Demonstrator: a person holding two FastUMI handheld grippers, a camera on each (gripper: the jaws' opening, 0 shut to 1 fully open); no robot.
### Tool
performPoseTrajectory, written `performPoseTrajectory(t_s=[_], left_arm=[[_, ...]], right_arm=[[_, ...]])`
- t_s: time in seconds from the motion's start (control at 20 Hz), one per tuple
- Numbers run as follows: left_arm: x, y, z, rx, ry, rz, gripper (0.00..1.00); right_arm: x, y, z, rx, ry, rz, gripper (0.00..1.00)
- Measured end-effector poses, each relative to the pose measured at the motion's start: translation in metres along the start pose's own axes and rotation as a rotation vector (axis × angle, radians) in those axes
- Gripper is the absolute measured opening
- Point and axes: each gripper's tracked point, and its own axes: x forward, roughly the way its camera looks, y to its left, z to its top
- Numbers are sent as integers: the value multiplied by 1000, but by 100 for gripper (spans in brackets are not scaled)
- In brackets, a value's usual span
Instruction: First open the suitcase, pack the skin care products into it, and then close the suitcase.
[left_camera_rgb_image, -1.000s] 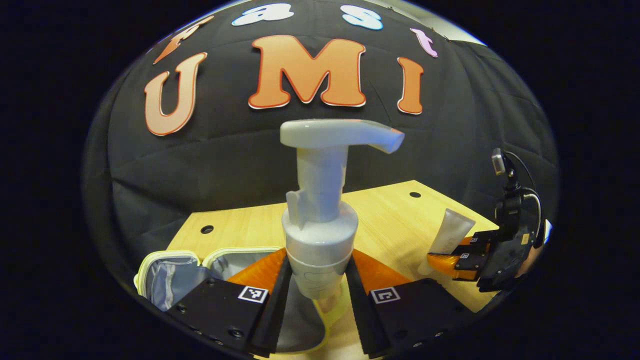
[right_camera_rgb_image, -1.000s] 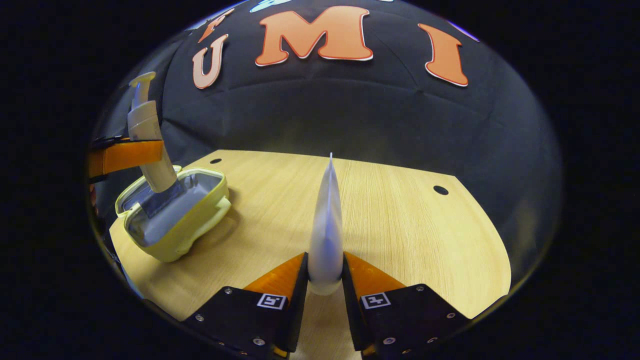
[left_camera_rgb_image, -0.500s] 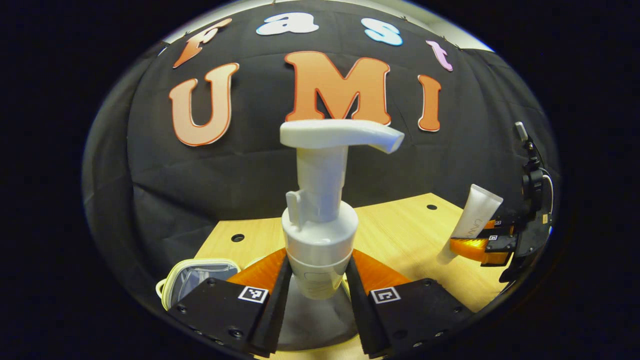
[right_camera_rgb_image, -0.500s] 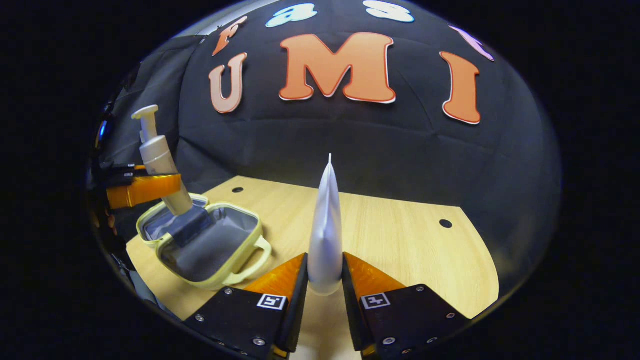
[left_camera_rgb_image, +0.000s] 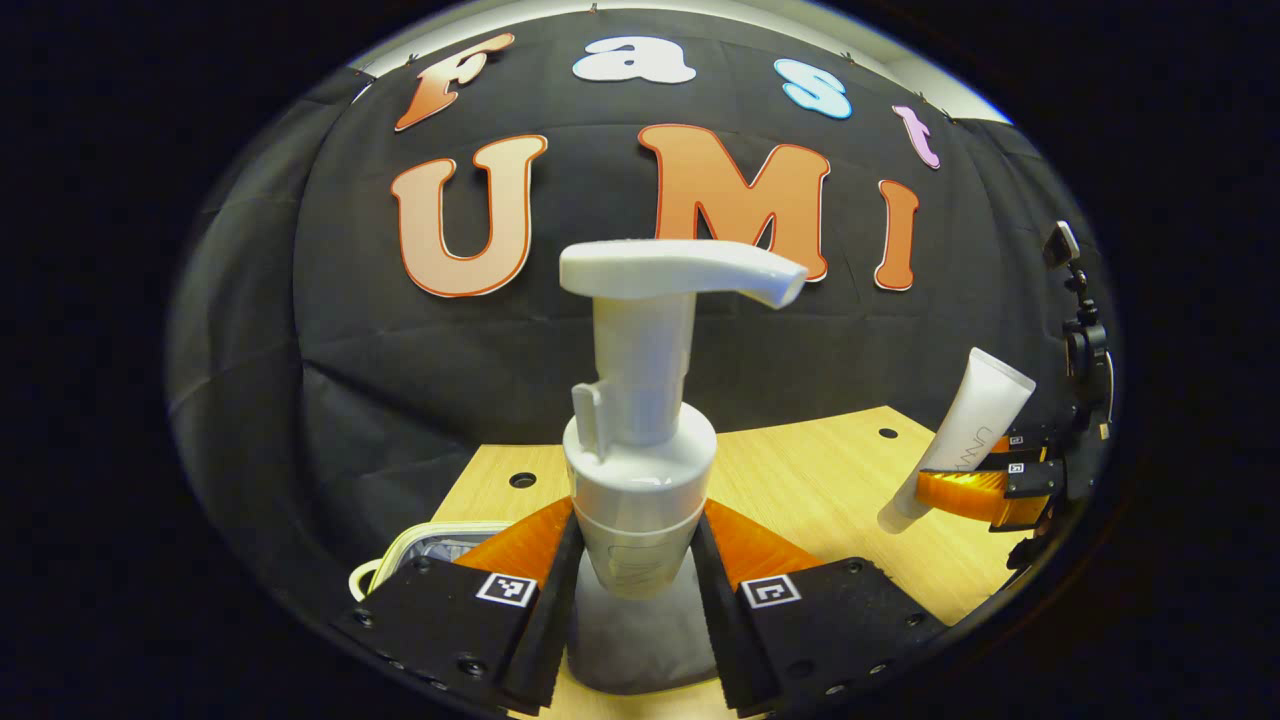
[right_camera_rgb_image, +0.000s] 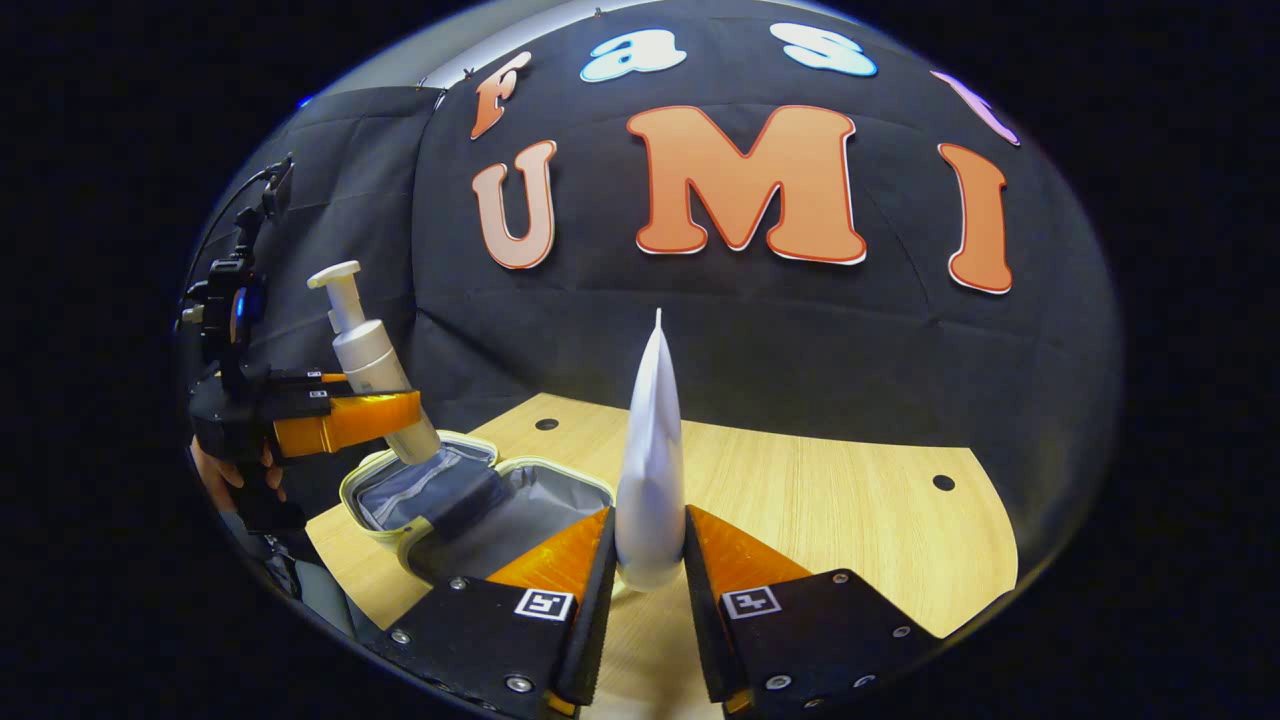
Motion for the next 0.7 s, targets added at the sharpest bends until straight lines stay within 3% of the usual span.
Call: performPoseTrajectory(t_s=[0.2,0.45,0.7], left_arm=[[6,8,-17,-20,57,-31,60],[30,12,-67,-107,223,-83,60],[45,2,-103,-75,375,-161,60]], right_arm=[[7,16,9,0,-14,11,40],[16,30,1,7,11,-8,40],[22,41,-10,53,40,-44,40]])
